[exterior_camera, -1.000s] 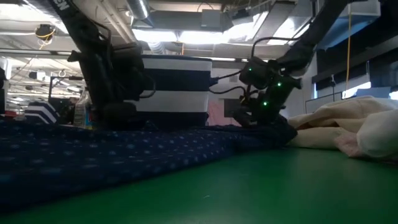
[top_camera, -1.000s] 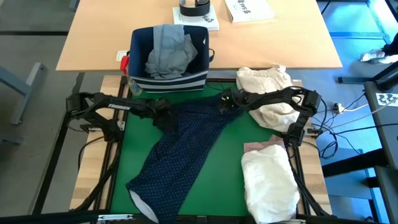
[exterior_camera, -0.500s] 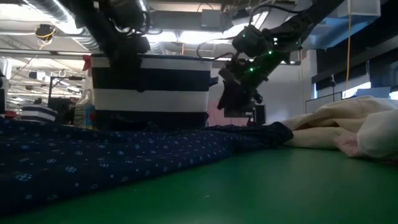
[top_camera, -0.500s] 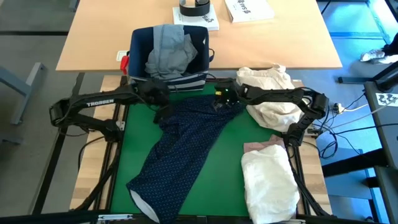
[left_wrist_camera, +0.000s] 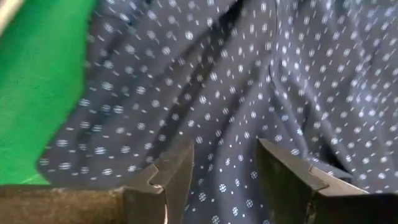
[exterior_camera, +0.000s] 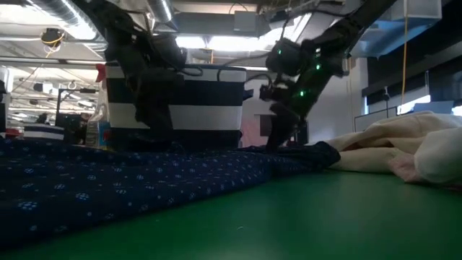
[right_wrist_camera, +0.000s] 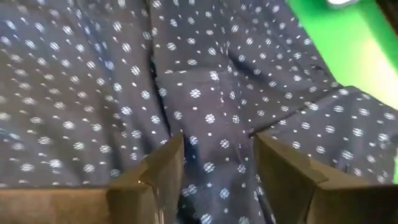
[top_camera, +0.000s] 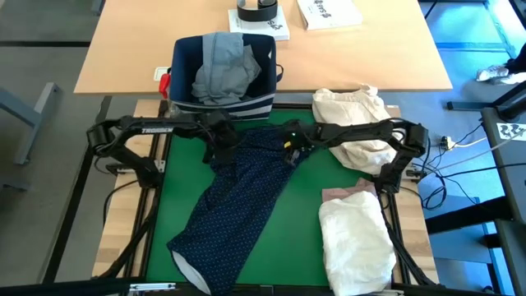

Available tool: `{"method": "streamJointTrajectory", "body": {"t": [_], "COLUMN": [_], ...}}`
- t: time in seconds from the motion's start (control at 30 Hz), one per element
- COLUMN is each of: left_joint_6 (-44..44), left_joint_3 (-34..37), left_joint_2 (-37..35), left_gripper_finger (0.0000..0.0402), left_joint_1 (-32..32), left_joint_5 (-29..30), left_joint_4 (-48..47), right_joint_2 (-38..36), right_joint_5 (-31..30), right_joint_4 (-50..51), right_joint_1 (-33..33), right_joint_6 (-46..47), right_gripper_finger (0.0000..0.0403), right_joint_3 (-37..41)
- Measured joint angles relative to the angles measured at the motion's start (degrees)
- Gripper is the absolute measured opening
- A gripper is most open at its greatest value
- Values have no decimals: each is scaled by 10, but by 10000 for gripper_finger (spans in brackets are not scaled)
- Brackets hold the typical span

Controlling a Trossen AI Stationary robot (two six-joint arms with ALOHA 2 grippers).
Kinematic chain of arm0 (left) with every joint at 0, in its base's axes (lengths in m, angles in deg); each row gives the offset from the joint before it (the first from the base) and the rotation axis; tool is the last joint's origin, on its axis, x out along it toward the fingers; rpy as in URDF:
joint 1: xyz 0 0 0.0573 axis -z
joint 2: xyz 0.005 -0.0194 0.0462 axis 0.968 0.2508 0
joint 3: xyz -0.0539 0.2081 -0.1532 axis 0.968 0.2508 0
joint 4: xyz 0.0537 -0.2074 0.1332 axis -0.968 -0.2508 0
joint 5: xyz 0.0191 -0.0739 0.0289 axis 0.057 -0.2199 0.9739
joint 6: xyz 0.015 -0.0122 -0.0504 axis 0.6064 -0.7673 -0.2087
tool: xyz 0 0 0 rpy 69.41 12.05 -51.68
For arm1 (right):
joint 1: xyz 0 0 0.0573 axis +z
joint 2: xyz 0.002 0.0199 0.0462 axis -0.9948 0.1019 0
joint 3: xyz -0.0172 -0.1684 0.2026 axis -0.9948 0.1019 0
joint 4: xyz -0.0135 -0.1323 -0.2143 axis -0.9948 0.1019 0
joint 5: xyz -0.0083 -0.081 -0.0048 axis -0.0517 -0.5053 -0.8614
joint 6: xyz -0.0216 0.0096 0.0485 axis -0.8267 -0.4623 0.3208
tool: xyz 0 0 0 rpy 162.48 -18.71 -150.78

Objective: Fold laundry
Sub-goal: Fold the blue polo shirt

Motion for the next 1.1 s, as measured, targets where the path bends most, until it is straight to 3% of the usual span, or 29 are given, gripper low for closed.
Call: {"method": "streamJointTrajectory", "body": {"t": [0.2,0.3,0.4,0.47,0.57,0.77,1.1], "left_joint_6": [0,0,2,7,13,13,24], "left_joint_3": [0,0,0,0,0,0,0], "left_joint_2": [31,34,34,34,34,34,34], "left_gripper_finger": [159,155,152,152,151,151,151], "left_joint_1": [27,40,51,55,59,62,62], "left_joint_5": [19,30,36,43,52,63,77], "left_joint_4": [0,-2,0,0,0,1,0], "right_joint_2": [28,24,16,11,6,17,58], "right_joint_5": [-15,-46,-77,-104,-148,-150,-150], "right_joint_4": [-27,-33,-7,1,0,-7,-1], "right_joint_1": [0,-3,-18,-29,-43,-79,-98], "right_joint_6": [-31,-32,-32,-32,-18,-7,105], "right_gripper_finger": [173,115,33,12,22,7,84], "right_joint_3": [0,-6,-22,-34,-61,-69,-63]}}
